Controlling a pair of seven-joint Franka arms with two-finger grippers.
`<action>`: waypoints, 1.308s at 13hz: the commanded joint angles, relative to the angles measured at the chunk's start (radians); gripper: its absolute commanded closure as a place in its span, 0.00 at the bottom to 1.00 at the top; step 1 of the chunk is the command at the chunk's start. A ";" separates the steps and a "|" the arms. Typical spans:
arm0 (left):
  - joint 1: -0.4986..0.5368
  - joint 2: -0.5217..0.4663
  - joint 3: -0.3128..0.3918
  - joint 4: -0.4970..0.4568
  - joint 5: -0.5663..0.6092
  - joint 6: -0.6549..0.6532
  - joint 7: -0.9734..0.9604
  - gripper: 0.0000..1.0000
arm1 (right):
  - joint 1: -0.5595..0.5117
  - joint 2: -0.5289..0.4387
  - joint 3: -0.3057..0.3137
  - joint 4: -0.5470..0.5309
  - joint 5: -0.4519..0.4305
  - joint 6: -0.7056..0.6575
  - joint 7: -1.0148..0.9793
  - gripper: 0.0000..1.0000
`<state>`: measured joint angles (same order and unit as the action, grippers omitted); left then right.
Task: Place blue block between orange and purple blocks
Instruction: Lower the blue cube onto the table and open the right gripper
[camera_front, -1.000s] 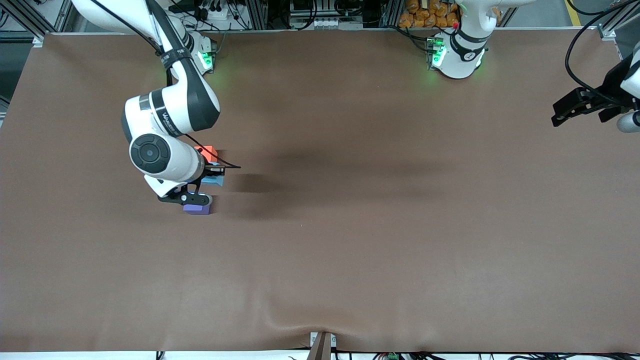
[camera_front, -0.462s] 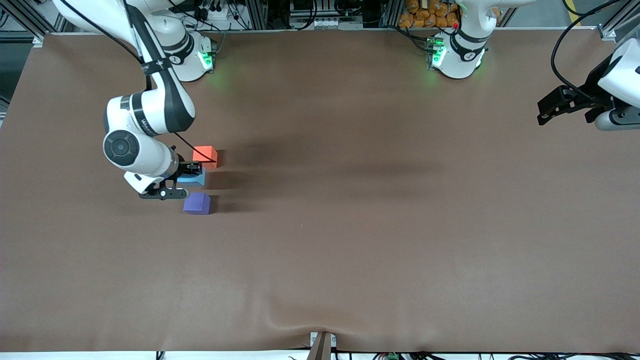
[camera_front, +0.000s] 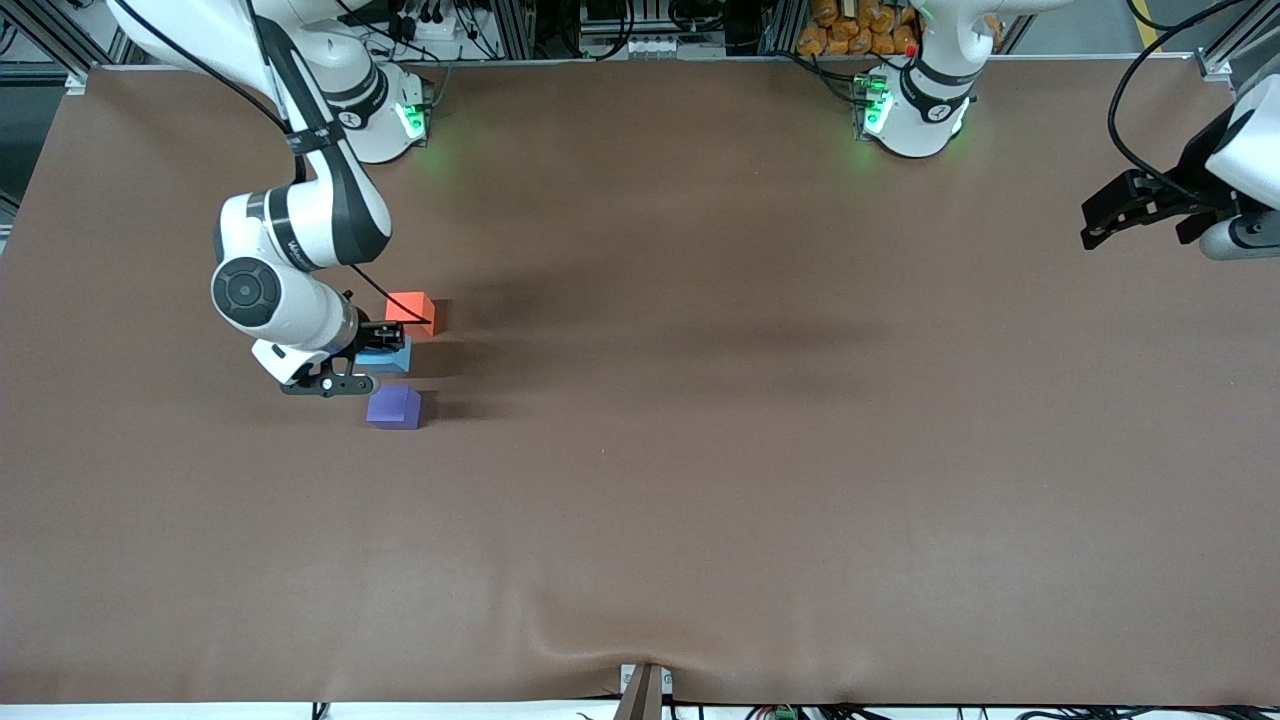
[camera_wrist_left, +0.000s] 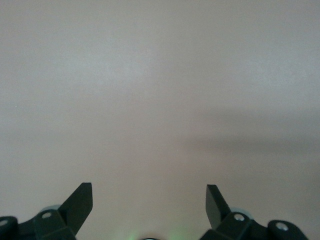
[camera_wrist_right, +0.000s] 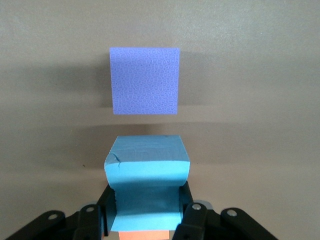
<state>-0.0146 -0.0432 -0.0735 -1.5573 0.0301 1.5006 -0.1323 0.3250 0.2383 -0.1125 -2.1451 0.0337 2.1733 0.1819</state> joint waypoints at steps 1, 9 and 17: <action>0.033 -0.024 0.001 -0.013 -0.007 -0.005 0.013 0.00 | -0.014 -0.033 0.014 -0.073 -0.008 0.069 -0.012 1.00; 0.042 -0.058 0.003 -0.015 -0.009 -0.049 0.014 0.00 | 0.012 0.010 0.016 -0.101 0.000 0.168 0.004 1.00; 0.009 -0.038 -0.005 -0.012 -0.009 -0.022 0.013 0.00 | 0.009 0.042 0.016 -0.128 0.003 0.244 0.011 1.00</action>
<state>0.0074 -0.0771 -0.0775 -1.5603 0.0300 1.4636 -0.1292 0.3351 0.2805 -0.0998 -2.2593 0.0344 2.3878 0.1854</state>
